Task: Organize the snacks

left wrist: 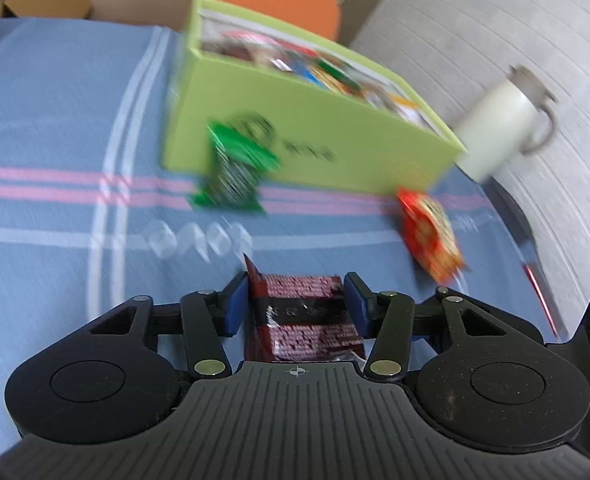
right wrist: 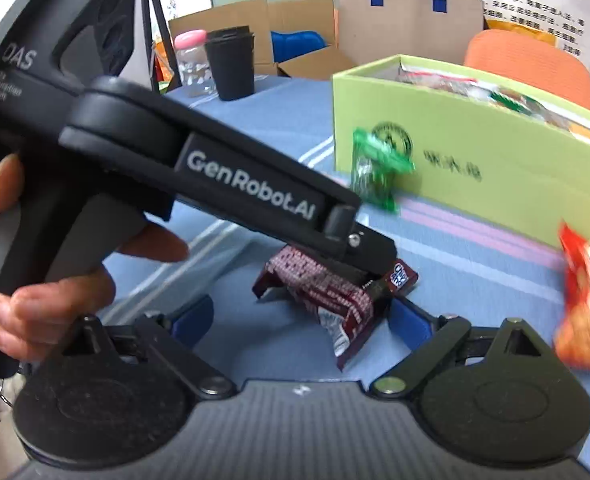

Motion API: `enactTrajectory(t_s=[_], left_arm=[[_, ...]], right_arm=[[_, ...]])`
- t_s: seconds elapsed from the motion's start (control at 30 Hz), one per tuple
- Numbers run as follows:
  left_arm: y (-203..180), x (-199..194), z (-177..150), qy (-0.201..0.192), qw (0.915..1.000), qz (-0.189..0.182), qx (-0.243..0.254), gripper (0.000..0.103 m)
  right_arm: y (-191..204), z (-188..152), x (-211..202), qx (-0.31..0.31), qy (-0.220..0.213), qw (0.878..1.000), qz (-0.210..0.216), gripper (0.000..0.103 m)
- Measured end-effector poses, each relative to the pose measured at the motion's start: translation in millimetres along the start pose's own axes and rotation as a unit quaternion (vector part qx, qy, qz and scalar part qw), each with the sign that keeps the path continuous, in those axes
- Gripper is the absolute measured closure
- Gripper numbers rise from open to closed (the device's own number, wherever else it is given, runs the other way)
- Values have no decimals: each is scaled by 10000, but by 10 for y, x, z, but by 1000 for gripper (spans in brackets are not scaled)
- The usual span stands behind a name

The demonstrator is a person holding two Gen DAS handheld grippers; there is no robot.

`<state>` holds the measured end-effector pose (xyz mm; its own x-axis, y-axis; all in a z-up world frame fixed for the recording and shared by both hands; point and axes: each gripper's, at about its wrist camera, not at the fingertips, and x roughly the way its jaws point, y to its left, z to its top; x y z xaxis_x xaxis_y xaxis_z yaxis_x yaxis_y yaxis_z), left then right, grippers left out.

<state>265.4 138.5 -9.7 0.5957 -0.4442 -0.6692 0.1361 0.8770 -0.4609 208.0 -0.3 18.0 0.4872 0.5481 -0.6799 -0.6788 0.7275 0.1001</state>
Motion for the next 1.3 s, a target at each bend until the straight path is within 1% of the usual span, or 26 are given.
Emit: enactTrajectory(t_s=[0.07,0.17,0.2,0.27,0.33,0.4,0.47,0.53,0.63,0.73,0.83,0.93,1.03,1.07,1.1,1.13,1.17,1.2,1.23,1.27,1.3], left_arm=[[-154,-33,-161,-10,9999,-68,131,68],[-366,-46,-269,4,9992,33,406,64],[-398,-45,-250,6,9990,80,438,62],[-395,-124,-204,-150,9991,136,373,58],[-325,-211,-82,-411,9987,219,203,47],[-222,-267,35,-612,9974,374,60,45],[-116,-286,134,-666,9963,536,-52,45],[1,-254,228,-676,9954,673,-98,48],[139,-153,367,-642,9940,882,-48,50],[255,-53,506,-591,9939,934,41,52],[329,66,638,-510,9946,891,159,53],[362,198,742,-391,9953,844,279,56],[375,292,795,-252,9966,712,316,57],[377,316,793,-213,9969,676,336,57],[375,349,772,-156,9970,653,380,60],[356,360,747,-167,9964,694,464,65],[328,364,723,-168,9951,798,559,69],[298,357,690,-122,9946,815,631,79],[292,335,661,-65,9952,756,613,87],[289,302,625,-30,9959,713,555,88],[274,267,581,-15,9963,666,540,92]], right_arm=[[30,-138,-136,2,-29,9999,-106,9],[-25,-244,-288,131,-100,9993,-344,10],[-67,-261,-356,199,-144,9988,-424,10],[-171,-256,-496,314,-302,9974,-573,9],[-250,-214,-589,383,-463,9963,-609,9],[-309,-127,-594,393,-583,9958,-589,9],[-336,-10,-506,321,-616,9961,-538,9],[-339,133,-375,186,-603,9969,-461,9],[-367,382,-139,45,-529,9984,-210,9],[-382,647,165,-126,-340,9993,-65,9],[-431,844,480,-268,-110,9996,58,10],[-477,928,683,-369,86,9993,77,10],[-480,969,803,-393,155,9990,114,11],[-480,957,833,-384,177,9990,168,15],[-471,950,868,-371,247,9987,249,24],[-446,933,890,-389,258,9986,261,25],[-407,904,864,-465,195,9985,204,31],[-387,886,831,-453,203,9986,197,35],[-370,857,793,-446,198,9986,210,36],[-340,823,735,-475,190,9985,190,40],[-308,788,670,-500,174,9984,191,41]])
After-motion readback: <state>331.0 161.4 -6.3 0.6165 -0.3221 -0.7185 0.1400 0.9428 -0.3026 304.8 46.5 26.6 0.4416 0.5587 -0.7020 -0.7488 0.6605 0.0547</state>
